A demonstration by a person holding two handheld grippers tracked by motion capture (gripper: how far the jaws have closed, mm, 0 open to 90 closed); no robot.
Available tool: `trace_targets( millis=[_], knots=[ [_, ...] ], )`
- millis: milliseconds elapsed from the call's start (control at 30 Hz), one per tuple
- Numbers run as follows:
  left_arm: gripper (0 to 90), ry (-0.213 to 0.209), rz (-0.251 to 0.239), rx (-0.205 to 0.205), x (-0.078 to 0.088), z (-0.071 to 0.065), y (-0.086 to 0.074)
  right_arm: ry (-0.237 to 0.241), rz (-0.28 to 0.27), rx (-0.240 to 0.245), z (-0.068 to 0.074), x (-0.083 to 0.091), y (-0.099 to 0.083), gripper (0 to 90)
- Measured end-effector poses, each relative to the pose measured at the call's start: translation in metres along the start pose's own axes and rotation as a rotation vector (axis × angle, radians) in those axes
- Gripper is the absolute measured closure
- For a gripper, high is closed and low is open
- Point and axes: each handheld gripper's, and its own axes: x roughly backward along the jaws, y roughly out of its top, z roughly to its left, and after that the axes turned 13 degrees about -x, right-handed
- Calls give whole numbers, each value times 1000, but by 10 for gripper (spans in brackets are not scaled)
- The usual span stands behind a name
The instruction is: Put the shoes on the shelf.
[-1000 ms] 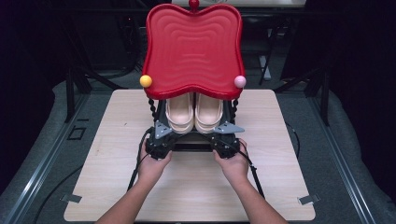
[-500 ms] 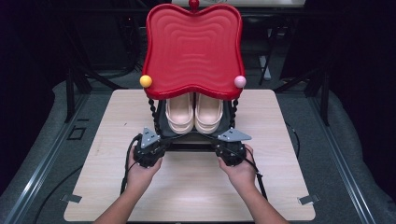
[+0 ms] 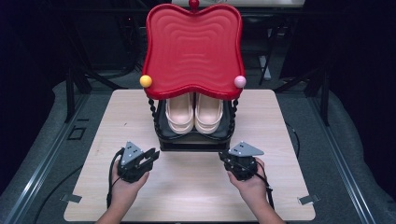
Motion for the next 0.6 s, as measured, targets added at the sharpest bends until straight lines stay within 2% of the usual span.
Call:
trace_targets(
  millis=[100,133,333,467,500,533,600],
  knots=[
    [688,9,-7,23,6,3,-7,3,6,-1,-1,3,-4,784],
    [663,14,-8,35,11,6,-14,8,9,0,-2,5,-7,752],
    [553,31,-7,67,24,17,-33,-9,5,-9,-9,9,-16,668],
    [523,26,-6,73,26,20,-41,-14,-14,-21,-15,8,-23,620],
    [514,29,-10,69,26,21,-43,-14,-12,-16,-16,8,-25,601],
    [502,24,-13,71,26,21,-46,-16,-33,-4,-18,7,-31,553],
    [493,17,-15,54,24,22,-49,-26,-44,13,-19,6,-34,536]
  ],
)
